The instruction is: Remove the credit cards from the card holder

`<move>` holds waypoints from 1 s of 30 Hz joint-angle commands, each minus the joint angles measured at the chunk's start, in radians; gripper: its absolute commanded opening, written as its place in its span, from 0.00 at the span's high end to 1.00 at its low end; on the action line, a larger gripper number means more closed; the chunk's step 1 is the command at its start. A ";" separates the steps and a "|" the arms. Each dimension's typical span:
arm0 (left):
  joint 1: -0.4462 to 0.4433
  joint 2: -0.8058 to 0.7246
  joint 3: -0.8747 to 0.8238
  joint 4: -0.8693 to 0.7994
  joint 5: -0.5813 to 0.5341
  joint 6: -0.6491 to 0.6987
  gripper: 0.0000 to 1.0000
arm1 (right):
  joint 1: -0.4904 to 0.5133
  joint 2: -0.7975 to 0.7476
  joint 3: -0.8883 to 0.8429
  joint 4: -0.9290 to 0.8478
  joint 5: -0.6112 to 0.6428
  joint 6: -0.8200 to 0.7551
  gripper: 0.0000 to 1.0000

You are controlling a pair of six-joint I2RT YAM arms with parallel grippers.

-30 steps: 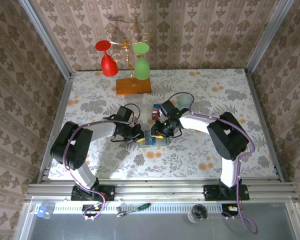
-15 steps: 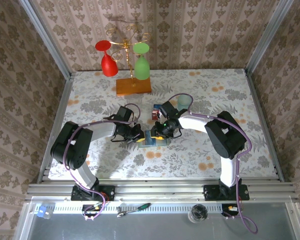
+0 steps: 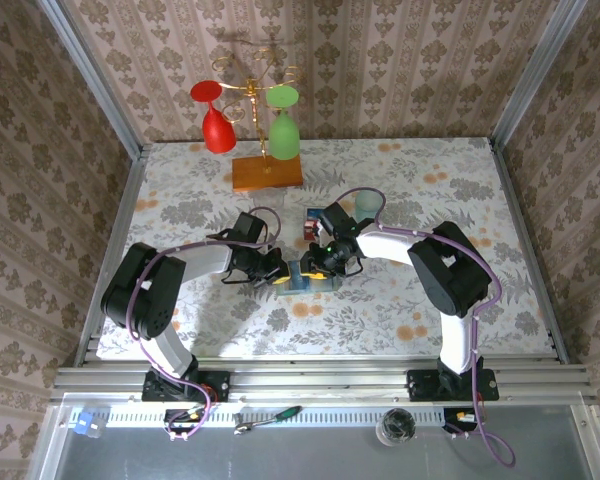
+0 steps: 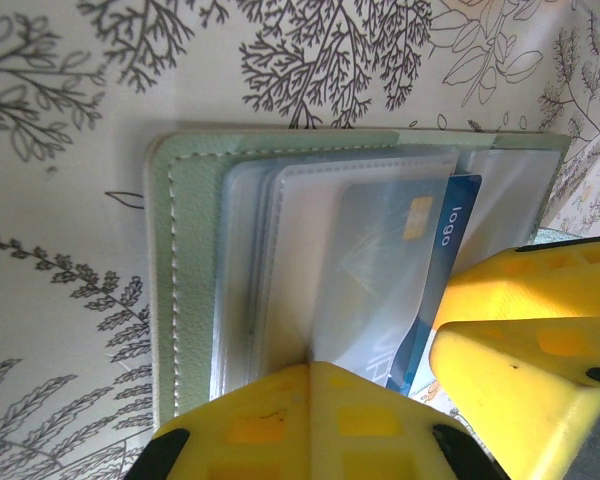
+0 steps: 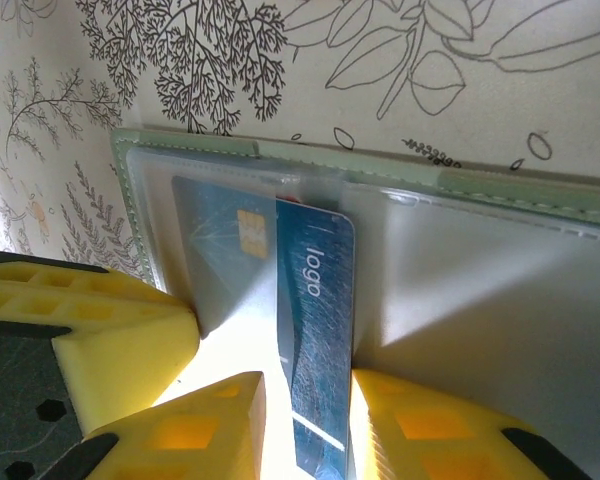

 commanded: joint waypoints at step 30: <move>-0.003 0.018 0.004 -0.040 -0.010 0.020 1.00 | -0.030 -0.063 -0.059 0.004 0.013 0.004 0.88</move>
